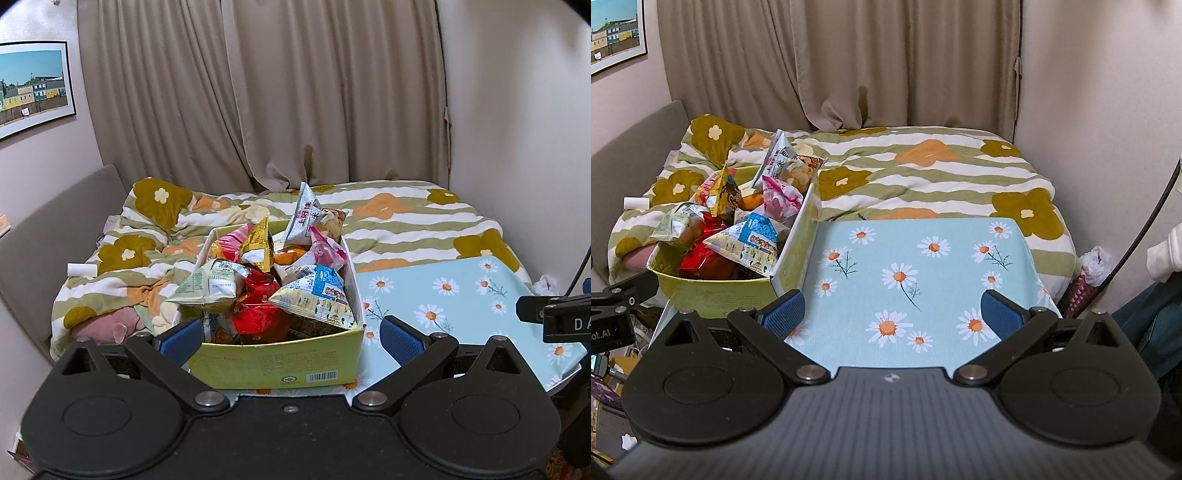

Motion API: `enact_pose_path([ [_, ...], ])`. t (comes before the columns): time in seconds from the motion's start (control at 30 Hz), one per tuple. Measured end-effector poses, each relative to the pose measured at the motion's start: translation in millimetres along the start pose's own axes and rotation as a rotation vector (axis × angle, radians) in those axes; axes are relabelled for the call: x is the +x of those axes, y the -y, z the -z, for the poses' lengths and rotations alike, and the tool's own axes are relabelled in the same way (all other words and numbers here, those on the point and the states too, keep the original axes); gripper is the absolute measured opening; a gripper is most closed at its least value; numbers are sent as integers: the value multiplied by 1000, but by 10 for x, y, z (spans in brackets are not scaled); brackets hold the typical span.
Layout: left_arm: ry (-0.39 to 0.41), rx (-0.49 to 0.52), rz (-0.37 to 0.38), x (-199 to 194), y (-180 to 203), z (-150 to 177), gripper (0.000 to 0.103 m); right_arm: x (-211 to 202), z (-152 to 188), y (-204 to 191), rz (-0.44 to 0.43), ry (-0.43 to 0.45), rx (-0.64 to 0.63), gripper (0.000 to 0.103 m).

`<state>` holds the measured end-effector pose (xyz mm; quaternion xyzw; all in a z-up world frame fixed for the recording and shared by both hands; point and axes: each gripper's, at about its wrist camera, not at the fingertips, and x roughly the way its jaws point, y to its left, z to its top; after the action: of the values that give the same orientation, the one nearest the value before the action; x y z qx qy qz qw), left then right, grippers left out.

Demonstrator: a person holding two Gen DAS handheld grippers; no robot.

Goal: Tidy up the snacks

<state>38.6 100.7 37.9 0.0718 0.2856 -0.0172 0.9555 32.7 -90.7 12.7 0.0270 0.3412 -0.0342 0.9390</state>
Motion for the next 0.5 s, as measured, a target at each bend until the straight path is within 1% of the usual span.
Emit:
enact_pose_path([
  [0.5,-10,3,12,74,-45,-22,103,64,-25,-32,1,-7,12,103],
])
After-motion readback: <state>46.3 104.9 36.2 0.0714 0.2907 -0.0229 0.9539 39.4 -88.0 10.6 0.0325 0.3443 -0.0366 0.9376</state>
